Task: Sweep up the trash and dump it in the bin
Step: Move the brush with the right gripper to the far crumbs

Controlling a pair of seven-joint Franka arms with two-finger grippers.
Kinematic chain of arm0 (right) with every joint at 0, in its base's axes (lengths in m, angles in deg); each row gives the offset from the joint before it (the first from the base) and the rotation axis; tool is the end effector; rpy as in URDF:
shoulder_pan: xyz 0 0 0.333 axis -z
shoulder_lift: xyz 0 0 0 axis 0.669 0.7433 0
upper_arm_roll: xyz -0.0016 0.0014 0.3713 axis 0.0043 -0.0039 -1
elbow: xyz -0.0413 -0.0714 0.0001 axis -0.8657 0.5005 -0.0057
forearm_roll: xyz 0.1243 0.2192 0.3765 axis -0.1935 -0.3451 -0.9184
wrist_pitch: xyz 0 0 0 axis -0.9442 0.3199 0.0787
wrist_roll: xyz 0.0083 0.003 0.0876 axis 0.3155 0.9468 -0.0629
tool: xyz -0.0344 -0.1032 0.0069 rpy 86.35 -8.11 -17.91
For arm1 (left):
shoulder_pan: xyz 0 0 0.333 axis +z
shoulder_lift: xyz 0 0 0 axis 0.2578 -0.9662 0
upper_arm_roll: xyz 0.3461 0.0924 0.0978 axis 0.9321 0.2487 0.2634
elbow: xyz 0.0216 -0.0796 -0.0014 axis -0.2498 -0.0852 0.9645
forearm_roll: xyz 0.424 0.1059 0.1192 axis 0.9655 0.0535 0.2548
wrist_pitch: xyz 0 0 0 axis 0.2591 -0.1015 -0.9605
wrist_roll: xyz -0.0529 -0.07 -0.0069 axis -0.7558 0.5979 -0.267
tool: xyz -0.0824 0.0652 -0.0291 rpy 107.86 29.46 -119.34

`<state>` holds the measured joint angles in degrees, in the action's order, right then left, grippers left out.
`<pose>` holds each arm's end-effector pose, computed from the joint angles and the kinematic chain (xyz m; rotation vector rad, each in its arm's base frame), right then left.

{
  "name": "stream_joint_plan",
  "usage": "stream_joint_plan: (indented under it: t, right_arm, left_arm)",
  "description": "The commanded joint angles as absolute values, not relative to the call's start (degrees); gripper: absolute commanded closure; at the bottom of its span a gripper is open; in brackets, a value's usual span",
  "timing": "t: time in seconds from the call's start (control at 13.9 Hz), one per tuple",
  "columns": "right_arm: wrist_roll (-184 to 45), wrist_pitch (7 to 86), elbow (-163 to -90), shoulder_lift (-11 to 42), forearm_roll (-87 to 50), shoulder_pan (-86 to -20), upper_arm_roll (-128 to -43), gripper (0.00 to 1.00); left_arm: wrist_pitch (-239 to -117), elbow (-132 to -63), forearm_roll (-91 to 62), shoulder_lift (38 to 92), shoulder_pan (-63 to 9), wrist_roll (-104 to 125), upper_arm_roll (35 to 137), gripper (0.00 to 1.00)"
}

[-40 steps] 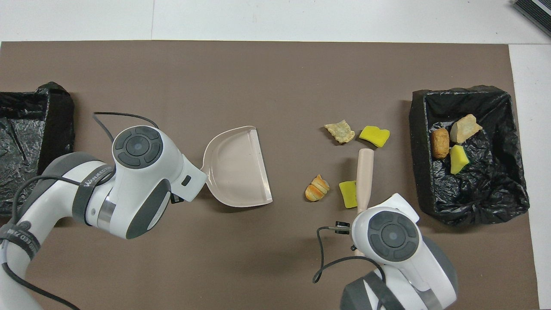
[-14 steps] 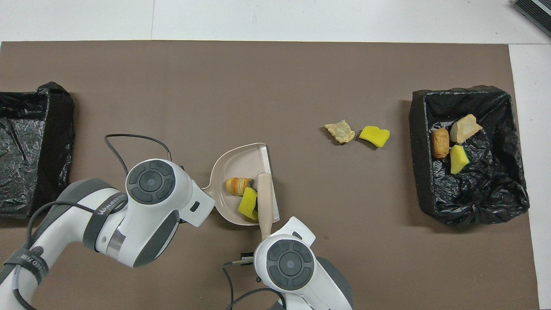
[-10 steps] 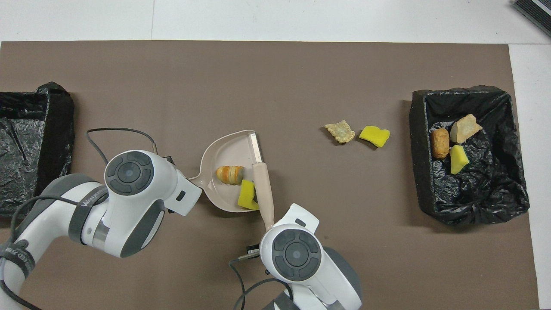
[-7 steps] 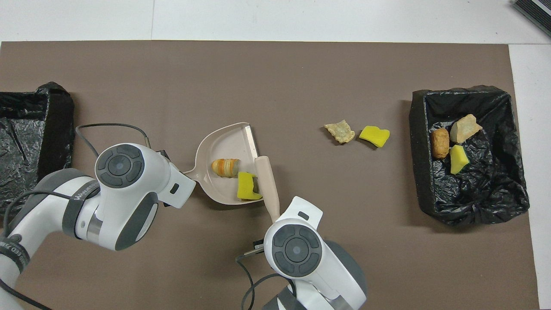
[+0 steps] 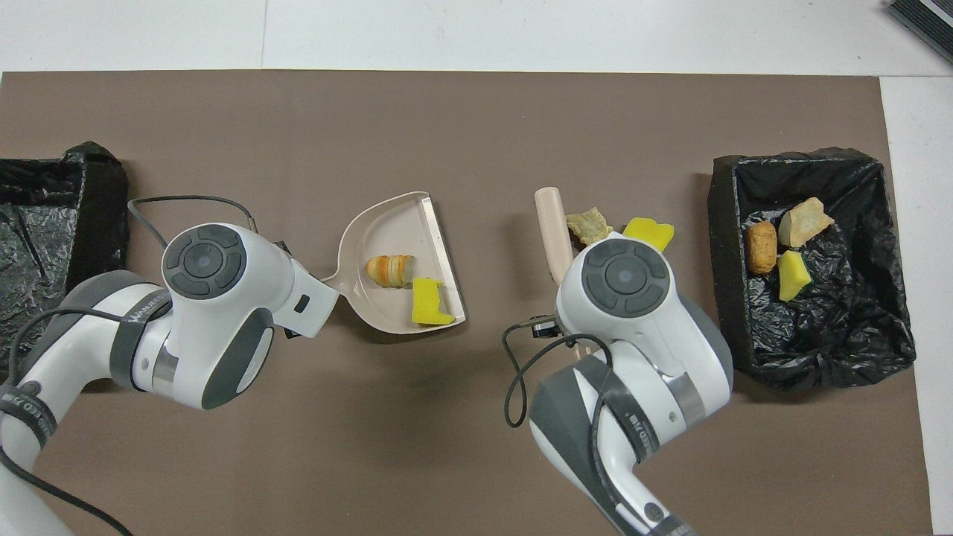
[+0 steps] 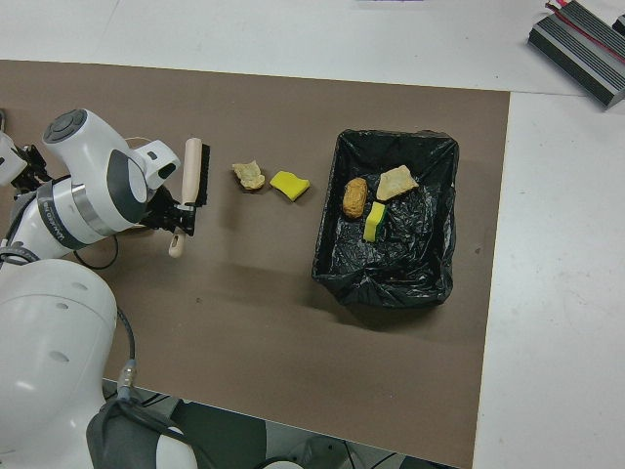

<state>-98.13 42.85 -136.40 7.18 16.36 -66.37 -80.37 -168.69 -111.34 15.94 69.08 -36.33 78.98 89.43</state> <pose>0.5638 0.2778 0.4224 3.0336 0.2057 -0.1202 0.5686 -0.2146 0.3742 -2.4012 1.9145 0.0226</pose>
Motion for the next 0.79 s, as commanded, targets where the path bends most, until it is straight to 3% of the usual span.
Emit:
stream_joint_plan:
  t: [0.0,0.36,0.72]
  right_arm:
    - [-97.92,38.52,-130.9,9.56,21.95,-61.09,-81.21,1.0]
    - [-90.91,39.21,-132.74,9.65,21.18,-50.98,-81.3,1.0]
    - [-89.31,41.75,-136.6,9.56,21.0,-47.79,-81.13,1.0]
  left_arm:
    - [-167.82,-110.09,14.86,68.4,-36.65,76.06,89.24,1.0]
    - [-167.11,-110.09,14.86,68.58,-36.65,75.16,89.24,1.0]
    - [-166.59,-108.85,14.86,68.23,-37.79,75.07,89.32,1.0]
